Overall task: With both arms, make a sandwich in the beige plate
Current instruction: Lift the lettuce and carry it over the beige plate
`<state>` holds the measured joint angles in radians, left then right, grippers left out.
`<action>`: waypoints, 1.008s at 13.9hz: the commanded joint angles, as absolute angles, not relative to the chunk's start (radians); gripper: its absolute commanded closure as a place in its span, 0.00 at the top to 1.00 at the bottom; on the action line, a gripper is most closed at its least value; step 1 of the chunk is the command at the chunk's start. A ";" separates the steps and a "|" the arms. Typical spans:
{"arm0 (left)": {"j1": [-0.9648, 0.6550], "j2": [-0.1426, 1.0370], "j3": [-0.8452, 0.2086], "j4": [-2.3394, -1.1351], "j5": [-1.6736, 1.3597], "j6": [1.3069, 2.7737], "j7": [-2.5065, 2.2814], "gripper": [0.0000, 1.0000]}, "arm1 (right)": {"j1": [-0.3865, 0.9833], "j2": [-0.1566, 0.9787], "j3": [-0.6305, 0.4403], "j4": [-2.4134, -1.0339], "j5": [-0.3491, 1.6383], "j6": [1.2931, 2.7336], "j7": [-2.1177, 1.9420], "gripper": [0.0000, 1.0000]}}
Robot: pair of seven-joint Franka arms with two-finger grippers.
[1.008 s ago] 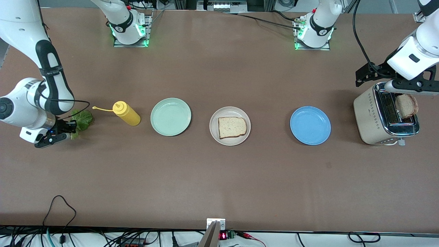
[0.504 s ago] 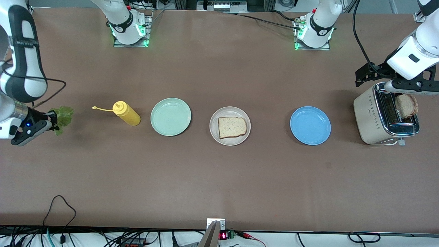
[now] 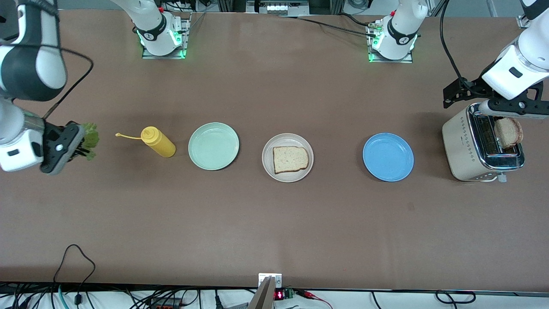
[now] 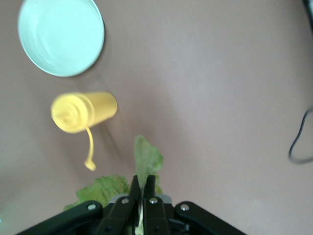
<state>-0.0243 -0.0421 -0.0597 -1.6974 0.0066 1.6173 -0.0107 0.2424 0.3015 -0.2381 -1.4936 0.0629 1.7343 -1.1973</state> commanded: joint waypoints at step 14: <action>-0.026 -0.031 -0.057 -1.669 -0.003 1.594 0.012 1.00 | 0.900 0.608 -0.241 -1.338 0.236 2.143 -0.951 0.00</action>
